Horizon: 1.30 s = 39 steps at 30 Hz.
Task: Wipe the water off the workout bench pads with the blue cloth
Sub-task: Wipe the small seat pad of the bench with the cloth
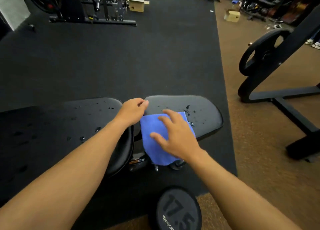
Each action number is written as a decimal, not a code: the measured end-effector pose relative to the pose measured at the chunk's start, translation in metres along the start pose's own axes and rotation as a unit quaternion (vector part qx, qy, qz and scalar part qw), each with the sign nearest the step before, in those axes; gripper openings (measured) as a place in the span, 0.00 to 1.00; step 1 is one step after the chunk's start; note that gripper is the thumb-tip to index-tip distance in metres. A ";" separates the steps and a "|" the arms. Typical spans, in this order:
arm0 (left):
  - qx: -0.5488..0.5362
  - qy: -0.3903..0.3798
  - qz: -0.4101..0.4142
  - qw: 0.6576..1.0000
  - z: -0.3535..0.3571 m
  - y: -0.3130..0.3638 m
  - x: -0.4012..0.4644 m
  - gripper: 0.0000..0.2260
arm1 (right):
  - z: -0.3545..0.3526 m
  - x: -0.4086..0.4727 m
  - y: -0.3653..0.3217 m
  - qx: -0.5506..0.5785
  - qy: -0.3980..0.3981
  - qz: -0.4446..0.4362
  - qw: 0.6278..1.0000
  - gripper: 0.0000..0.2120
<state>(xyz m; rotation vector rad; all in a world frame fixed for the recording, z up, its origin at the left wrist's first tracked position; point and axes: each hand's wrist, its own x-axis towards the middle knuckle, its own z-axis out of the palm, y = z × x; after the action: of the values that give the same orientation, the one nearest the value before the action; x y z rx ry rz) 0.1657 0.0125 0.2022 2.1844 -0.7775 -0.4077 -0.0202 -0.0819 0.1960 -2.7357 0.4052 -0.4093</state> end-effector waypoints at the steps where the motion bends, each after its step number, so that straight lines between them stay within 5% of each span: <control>1: 0.008 -0.001 -0.001 1.000 -0.002 -0.003 0.006 0.17 | 0.017 -0.008 -0.002 -0.037 -0.038 -0.017 0.998 0.34; 7: 0.079 -0.032 0.017 0.996 -0.009 -0.018 0.041 0.18 | 0.037 -0.002 0.009 -0.132 -0.146 -0.030 0.980 0.35; 11: 0.009 -0.057 -0.026 0.998 -0.004 -0.015 0.055 0.21 | 0.037 0.034 0.009 -0.131 -0.179 -0.010 0.975 0.33; 15: -0.180 -0.064 -0.110 0.975 -0.012 -0.018 0.070 0.29 | 0.048 0.079 0.013 -0.115 -0.169 0.023 0.979 0.32; 20: -0.297 -0.059 -0.158 0.940 -0.012 -0.024 0.080 0.25 | 0.060 0.130 0.019 -0.119 -0.163 0.066 0.977 0.32; 31: -0.312 -0.054 -0.214 0.924 -0.012 -0.009 0.080 0.27 | 0.026 0.002 0.006 -0.120 -0.181 0.057 0.974 0.34; 39: -0.320 0.006 -0.243 0.916 -0.001 -0.006 0.083 0.25 | 0.035 0.041 0.006 -0.129 -0.170 0.074 0.974 0.35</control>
<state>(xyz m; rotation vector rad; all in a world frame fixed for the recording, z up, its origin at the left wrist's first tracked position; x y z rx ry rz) 0.2322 -0.0375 0.1944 1.7176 -0.0404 -0.7727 0.0278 -0.0903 0.1715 -2.9196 0.5987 0.1622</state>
